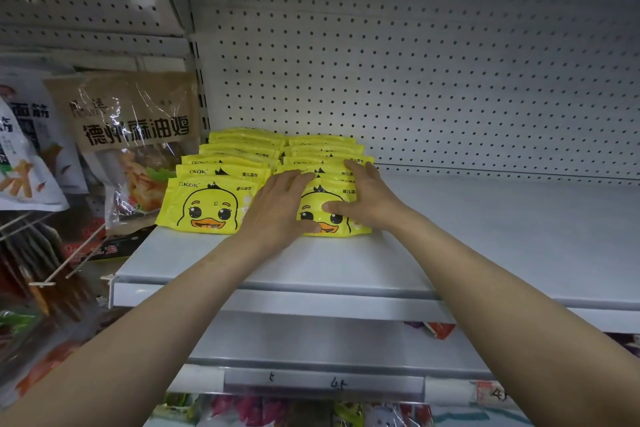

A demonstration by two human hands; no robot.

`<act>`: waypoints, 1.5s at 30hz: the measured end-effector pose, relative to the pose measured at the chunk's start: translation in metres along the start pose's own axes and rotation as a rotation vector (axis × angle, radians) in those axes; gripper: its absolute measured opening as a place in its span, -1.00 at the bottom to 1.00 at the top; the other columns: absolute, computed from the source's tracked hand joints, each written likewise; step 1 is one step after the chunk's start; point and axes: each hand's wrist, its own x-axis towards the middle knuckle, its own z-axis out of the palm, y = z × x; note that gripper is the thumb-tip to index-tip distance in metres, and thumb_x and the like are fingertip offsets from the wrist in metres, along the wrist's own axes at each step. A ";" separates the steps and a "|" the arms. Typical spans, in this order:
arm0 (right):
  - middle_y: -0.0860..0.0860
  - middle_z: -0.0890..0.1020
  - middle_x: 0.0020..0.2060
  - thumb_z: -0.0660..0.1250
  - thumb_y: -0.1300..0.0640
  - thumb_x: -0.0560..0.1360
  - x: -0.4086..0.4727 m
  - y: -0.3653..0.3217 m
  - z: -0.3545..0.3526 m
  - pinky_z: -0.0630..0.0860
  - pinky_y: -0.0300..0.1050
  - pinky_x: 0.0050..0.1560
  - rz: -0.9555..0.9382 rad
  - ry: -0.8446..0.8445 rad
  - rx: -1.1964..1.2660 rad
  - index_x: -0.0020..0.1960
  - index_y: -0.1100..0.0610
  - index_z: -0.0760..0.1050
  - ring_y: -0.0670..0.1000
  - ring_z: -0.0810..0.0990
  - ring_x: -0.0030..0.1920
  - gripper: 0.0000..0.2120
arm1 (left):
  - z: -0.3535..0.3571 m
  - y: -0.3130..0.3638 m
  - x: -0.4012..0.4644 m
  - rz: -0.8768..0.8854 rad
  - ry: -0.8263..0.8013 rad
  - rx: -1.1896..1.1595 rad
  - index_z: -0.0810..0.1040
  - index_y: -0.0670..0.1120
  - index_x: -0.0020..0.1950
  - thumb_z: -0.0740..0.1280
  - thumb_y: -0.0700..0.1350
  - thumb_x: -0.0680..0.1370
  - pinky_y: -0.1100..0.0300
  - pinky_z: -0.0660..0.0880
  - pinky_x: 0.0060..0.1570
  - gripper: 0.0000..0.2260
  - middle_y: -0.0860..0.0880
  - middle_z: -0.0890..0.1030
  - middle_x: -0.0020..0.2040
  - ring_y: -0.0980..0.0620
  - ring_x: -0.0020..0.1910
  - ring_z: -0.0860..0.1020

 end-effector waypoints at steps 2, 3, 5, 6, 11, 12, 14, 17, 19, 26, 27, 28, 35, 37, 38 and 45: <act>0.06 -0.07 0.57 0.52 -0.19 0.36 -0.001 0.000 -0.004 0.37 -0.23 0.15 -0.001 -0.014 -0.033 0.60 -0.06 -0.03 0.04 0.20 0.52 0.02 | -0.001 0.000 -0.001 0.008 -0.001 0.002 0.19 0.02 0.52 0.52 0.10 0.36 0.05 0.19 0.42 -0.17 -0.03 0.25 0.49 -0.06 0.46 0.18; 0.06 -0.13 0.58 0.52 -0.21 0.34 -0.001 0.001 -0.007 0.33 -0.21 0.24 0.006 -0.026 -0.050 0.60 -0.08 -0.04 0.04 0.15 0.54 0.04 | -0.002 0.000 -0.001 0.009 -0.006 0.002 0.18 0.02 0.53 0.52 0.10 0.36 0.06 0.18 0.42 -0.17 -0.03 0.24 0.49 -0.06 0.46 0.17; 0.08 -0.25 0.58 0.55 -0.26 0.27 0.002 0.004 -0.016 0.18 -0.13 0.44 0.044 -0.060 -0.057 0.60 -0.13 -0.07 0.04 0.02 0.58 0.12 | -0.002 0.001 0.001 0.008 -0.016 -0.004 0.17 0.02 0.53 0.52 0.10 0.36 0.06 0.18 0.42 -0.16 -0.03 0.24 0.49 -0.06 0.46 0.16; 0.09 -0.28 0.57 0.56 -0.27 0.24 0.005 0.007 -0.019 0.12 -0.09 0.48 0.072 -0.084 -0.046 0.60 -0.15 -0.09 0.04 -0.03 0.59 0.16 | -0.003 0.001 0.001 0.006 -0.022 -0.008 0.17 0.02 0.52 0.52 0.11 0.36 0.06 0.18 0.42 -0.16 -0.03 0.24 0.49 -0.06 0.46 0.16; 0.00 -0.01 0.59 0.61 -0.27 0.17 0.018 0.018 -0.019 0.20 -0.01 0.51 0.096 -0.181 0.085 0.58 -0.19 -0.16 0.01 0.12 0.56 0.26 | -0.002 0.000 0.003 0.011 -0.030 -0.019 0.17 0.02 0.53 0.52 0.11 0.36 0.07 0.17 0.42 -0.16 -0.04 0.24 0.49 -0.07 0.46 0.15; -0.03 0.08 0.57 0.62 -0.24 0.18 0.020 0.018 -0.018 0.25 -0.01 0.49 0.092 -0.191 0.113 0.59 -0.17 -0.15 0.00 0.20 0.52 0.26 | -0.002 0.000 0.003 0.014 -0.033 -0.024 0.17 0.01 0.53 0.51 0.10 0.36 0.08 0.16 0.42 -0.16 -0.05 0.24 0.49 -0.08 0.46 0.15; -0.07 0.18 0.54 0.63 -0.18 0.21 0.022 0.018 -0.017 0.30 -0.02 0.46 0.078 -0.206 0.148 0.60 -0.11 -0.15 -0.03 0.26 0.49 0.25 | -0.002 0.000 0.003 0.015 -0.041 -0.027 0.17 0.01 0.53 0.51 0.10 0.37 0.09 0.15 0.42 -0.16 -0.06 0.23 0.49 -0.08 0.46 0.14; -0.10 0.22 0.52 0.64 -0.14 0.21 0.022 0.017 -0.016 0.32 -0.01 0.45 0.063 -0.209 0.179 0.60 -0.09 -0.13 -0.04 0.30 0.47 0.24 | -0.002 0.000 0.004 0.012 -0.047 -0.030 0.16 0.00 0.53 0.51 0.10 0.37 0.10 0.13 0.42 -0.17 -0.06 0.23 0.49 -0.09 0.46 0.13; -0.10 0.25 0.51 0.64 -0.11 0.22 0.022 0.015 -0.017 0.32 -0.03 0.45 0.056 -0.200 0.182 0.60 -0.08 -0.11 -0.04 0.31 0.46 0.22 | -0.002 -0.001 0.004 0.006 -0.049 -0.039 0.17 0.00 0.53 0.51 0.09 0.37 0.11 0.13 0.41 -0.17 -0.07 0.23 0.48 -0.08 0.46 0.13; -0.06 0.24 0.53 0.55 -0.23 0.29 0.010 0.006 -0.024 0.23 -0.24 0.33 0.046 -0.136 -0.035 0.61 -0.07 -0.07 -0.01 0.25 0.50 0.12 | -0.007 0.002 0.003 -0.009 -0.071 -0.006 0.18 0.01 0.53 0.51 0.10 0.37 0.09 0.14 0.41 -0.17 -0.08 0.24 0.48 -0.09 0.46 0.15; -0.04 0.22 0.54 0.54 -0.24 0.30 0.006 0.004 -0.024 0.22 -0.21 0.37 0.033 -0.109 -0.087 0.61 -0.04 -0.05 0.00 0.23 0.51 0.11 | -0.008 0.004 0.002 -0.018 -0.076 0.001 0.17 0.01 0.53 0.51 0.10 0.37 0.08 0.15 0.41 -0.17 -0.08 0.24 0.48 -0.09 0.47 0.15; -0.01 0.21 0.55 0.54 -0.24 0.31 0.003 0.002 -0.024 0.21 -0.16 0.42 0.015 -0.081 -0.145 0.61 -0.01 -0.02 0.02 0.21 0.52 0.09 | -0.010 0.006 0.002 -0.031 -0.082 0.008 0.17 0.01 0.53 0.51 0.10 0.37 0.07 0.16 0.42 -0.17 -0.08 0.23 0.49 -0.10 0.47 0.15; 0.12 0.24 0.50 0.48 -0.17 0.40 -0.028 -0.022 -0.050 0.32 0.07 0.42 -0.123 0.021 -0.535 0.53 -0.02 0.24 0.14 0.24 0.49 -0.21 | -0.036 0.032 -0.011 -0.162 -0.089 0.106 0.19 -0.02 0.53 0.52 0.04 0.39 -0.07 0.25 0.40 -0.19 -0.16 0.21 0.50 -0.17 0.48 0.16; 0.12 0.30 0.47 0.47 -0.16 0.41 -0.041 -0.033 -0.055 0.35 0.09 0.39 -0.182 0.019 -0.586 0.50 -0.02 0.29 0.16 0.28 0.46 -0.26 | -0.050 0.041 -0.021 -0.194 -0.052 0.104 0.23 -0.02 0.51 0.53 0.00 0.39 -0.09 0.29 0.36 -0.22 -0.18 0.25 0.48 -0.19 0.45 0.20; 0.11 0.33 0.45 0.47 -0.16 0.41 -0.048 -0.039 -0.056 0.38 0.10 0.37 -0.213 0.020 -0.595 0.49 -0.01 0.30 0.16 0.30 0.44 -0.27 | -0.057 0.045 -0.028 -0.205 -0.033 0.103 0.25 -0.03 0.51 0.53 -0.01 0.39 -0.10 0.30 0.35 -0.24 -0.18 0.27 0.46 -0.20 0.44 0.22; 0.03 0.42 0.41 0.34 -0.23 0.48 -0.110 -0.077 -0.047 0.41 0.10 0.32 -0.380 -0.001 -0.531 0.44 -0.04 0.37 0.11 0.35 0.42 -0.41 | -0.101 0.068 -0.113 -0.326 0.108 0.144 0.35 -0.03 0.44 0.42 0.10 0.46 -0.06 0.36 0.28 -0.40 -0.16 0.41 0.33 -0.19 0.33 0.36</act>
